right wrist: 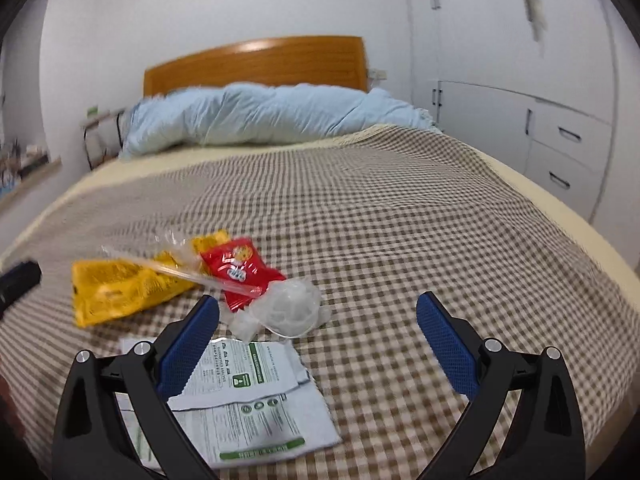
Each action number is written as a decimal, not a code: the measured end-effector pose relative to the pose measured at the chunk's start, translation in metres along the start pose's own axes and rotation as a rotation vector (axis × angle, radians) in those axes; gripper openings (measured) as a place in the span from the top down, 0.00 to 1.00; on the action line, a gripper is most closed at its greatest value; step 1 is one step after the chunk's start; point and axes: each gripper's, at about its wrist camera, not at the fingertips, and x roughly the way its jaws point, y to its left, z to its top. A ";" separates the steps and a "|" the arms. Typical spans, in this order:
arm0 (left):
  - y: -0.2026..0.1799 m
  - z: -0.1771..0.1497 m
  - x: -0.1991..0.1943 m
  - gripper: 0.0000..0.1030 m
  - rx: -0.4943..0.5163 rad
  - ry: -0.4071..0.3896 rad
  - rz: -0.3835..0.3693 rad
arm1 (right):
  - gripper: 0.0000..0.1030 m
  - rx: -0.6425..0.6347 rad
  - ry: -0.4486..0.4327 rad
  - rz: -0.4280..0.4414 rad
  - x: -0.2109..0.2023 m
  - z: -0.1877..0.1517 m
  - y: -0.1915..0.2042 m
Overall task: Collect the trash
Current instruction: 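Grasp the clear plastic bag on the bed with the right tool, then grasp the clear plastic wrap on the yellow bag with the left tool while the right tool holds its bag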
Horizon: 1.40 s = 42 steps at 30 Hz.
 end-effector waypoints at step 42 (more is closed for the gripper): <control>0.009 0.008 0.061 0.07 0.033 0.158 0.034 | 0.88 0.118 -0.017 -0.044 0.015 0.020 -0.023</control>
